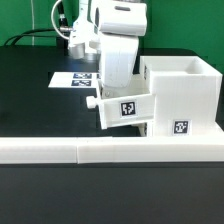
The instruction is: Assemble drawer
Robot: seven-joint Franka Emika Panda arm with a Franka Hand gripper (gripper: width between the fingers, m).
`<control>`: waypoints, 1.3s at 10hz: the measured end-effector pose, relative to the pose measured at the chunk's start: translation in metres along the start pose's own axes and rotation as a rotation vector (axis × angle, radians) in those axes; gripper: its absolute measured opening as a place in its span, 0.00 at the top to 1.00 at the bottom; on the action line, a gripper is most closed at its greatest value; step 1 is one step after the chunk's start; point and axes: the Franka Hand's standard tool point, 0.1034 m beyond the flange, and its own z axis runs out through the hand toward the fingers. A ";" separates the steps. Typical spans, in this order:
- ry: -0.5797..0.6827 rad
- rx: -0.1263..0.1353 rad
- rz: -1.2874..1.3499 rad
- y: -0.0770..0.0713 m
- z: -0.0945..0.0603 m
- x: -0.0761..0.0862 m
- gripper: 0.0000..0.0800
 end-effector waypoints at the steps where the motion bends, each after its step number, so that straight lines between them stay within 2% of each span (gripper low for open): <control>1: 0.001 -0.005 0.009 0.001 -0.001 0.002 0.94; 2: 0.004 -0.017 0.029 0.003 -0.002 0.007 0.94; 9: 0.004 -0.018 0.072 0.003 -0.003 0.010 0.94; 10: 0.004 -0.022 0.037 0.003 -0.003 0.007 0.94; 11: 0.003 -0.041 0.030 0.004 -0.003 0.009 0.94; 13: 0.000 -0.041 0.036 0.004 -0.003 0.010 0.94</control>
Offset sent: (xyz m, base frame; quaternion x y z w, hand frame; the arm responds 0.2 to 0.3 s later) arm 0.0053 0.0166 0.0084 -0.0332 -0.0173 0.0004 0.9993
